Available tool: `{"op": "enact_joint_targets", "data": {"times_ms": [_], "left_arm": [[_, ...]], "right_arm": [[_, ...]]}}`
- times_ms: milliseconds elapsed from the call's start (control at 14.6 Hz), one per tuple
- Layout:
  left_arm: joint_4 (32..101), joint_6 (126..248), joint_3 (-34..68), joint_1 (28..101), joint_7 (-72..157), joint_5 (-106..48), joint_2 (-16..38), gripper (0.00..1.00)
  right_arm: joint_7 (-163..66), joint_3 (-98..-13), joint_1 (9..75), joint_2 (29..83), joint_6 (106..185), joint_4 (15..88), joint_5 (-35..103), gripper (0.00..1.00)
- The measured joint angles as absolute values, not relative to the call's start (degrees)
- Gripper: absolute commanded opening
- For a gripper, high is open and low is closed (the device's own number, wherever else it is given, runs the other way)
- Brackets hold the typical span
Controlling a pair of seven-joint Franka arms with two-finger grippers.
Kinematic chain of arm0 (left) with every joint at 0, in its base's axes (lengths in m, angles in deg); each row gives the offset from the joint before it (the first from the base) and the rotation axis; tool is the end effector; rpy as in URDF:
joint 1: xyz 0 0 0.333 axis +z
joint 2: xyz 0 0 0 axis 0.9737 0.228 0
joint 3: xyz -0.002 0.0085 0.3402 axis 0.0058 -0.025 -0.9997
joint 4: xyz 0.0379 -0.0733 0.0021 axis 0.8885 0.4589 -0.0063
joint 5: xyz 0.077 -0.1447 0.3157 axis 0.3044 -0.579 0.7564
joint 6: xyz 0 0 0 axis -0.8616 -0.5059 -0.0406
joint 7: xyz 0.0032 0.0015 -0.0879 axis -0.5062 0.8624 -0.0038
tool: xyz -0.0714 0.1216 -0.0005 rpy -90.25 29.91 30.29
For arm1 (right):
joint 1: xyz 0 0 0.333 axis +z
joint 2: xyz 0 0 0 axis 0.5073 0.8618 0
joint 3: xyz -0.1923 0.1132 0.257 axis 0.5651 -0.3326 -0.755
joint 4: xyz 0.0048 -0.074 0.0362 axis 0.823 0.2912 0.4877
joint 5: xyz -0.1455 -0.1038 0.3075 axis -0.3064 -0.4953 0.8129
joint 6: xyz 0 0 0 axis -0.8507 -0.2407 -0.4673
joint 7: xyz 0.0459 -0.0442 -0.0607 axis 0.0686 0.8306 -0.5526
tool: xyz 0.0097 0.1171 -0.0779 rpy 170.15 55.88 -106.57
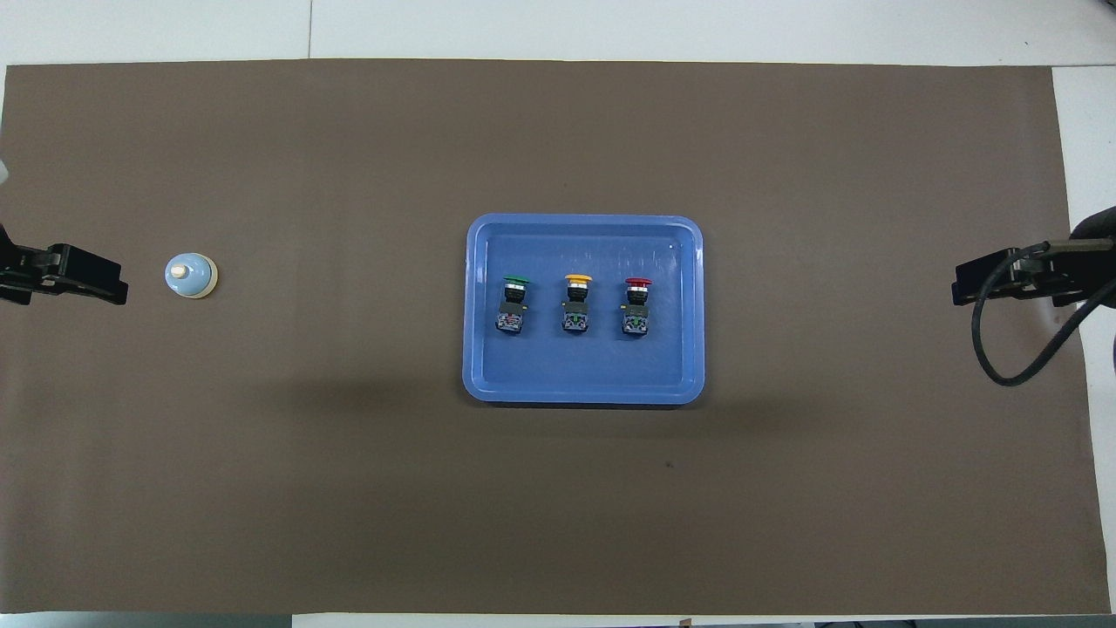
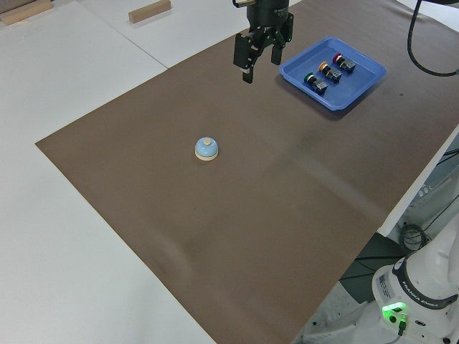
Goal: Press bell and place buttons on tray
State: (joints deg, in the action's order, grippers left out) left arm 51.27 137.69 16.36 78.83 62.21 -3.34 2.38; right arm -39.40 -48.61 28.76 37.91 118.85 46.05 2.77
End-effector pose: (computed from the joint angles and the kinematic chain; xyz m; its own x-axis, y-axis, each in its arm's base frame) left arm 0.5127 0.0002 0.5783 0.9916 -0.0810 -0.1009 -0.0819 -0.9966 -0.0048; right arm 0.4939 -0.0116 0.5859 0.9969 -0.0431 -0.0663 -0.0423 -0.9990 0.0146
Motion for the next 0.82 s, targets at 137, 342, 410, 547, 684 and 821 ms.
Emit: {"op": "enact_joint_targets", "data": {"times_ms": [137,342,410,547,684,821], "left_arm": [[51.0,137.3,16.4,78.5,62.2,-3.3,2.5,1.0],[51.0,137.2,16.5,78.0,62.2,-3.3,2.6,1.0],[51.0,137.3,16.6,77.7,62.2,-3.3,2.6,1.0],[51.0,137.3,16.6,77.3,62.2,-3.3,2.6,1.0],[50.9,137.3,16.6,77.2,62.2,-3.3,2.6,1.0],[50.9,137.3,16.6,77.2,62.2,-3.3,2.6,1.0]], "right_arm": [[-39.4,-48.6,28.8,37.9,118.9,46.1,2.8,1.0],[-39.4,-48.6,28.8,37.9,118.8,46.1,2.8,1.0],[-39.4,-48.6,28.8,37.9,118.8,46.1,2.8,1.0],[-39.4,-48.6,28.8,37.9,118.9,46.1,2.8,1.0],[-39.4,-48.6,28.8,37.9,118.9,46.1,2.8,1.0],[-39.4,-48.6,28.8,37.9,118.8,46.1,2.8,1.0]]}}
